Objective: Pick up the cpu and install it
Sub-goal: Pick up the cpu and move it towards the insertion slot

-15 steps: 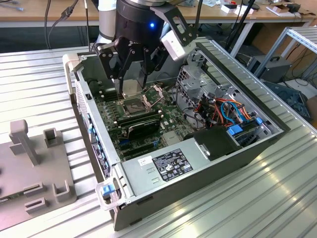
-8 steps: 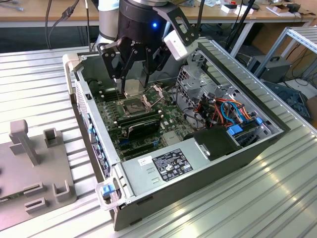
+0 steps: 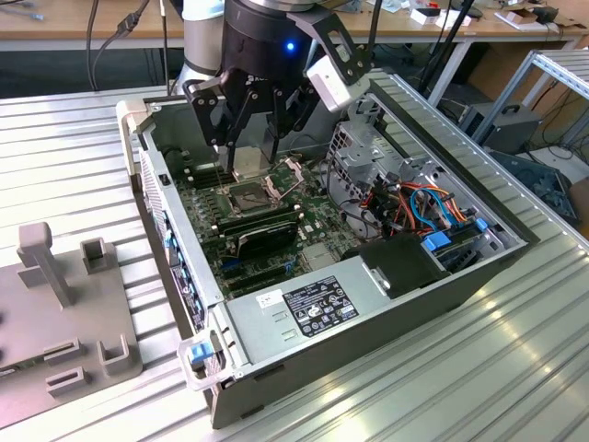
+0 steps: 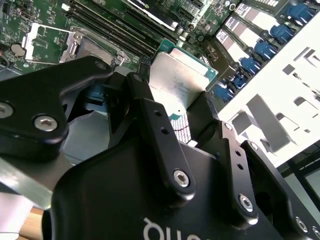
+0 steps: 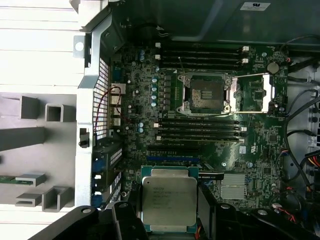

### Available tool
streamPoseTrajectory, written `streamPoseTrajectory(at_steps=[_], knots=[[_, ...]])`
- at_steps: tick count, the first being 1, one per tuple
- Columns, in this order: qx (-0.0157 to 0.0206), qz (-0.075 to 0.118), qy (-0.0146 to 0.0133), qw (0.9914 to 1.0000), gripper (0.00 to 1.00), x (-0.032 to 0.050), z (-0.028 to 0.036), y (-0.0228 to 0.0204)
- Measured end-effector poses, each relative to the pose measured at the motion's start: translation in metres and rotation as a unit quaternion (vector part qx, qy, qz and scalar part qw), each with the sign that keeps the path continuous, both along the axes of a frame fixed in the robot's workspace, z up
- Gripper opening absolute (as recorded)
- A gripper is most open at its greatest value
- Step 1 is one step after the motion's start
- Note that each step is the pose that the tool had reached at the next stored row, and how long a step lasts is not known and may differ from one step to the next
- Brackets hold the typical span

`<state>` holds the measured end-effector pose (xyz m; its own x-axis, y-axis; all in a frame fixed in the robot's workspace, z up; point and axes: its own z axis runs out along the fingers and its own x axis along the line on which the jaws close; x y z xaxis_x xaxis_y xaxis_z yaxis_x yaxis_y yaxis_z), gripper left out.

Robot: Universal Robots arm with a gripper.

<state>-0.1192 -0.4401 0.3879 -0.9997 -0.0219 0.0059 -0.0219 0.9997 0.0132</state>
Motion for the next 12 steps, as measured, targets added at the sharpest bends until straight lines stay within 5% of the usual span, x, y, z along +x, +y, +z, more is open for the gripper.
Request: streamPoseTrajectory(at_steps=[12], knots=[[0.0, 0.0, 0.0, 1.0, 0.54, 0.0057, -0.0001, 0.0]])
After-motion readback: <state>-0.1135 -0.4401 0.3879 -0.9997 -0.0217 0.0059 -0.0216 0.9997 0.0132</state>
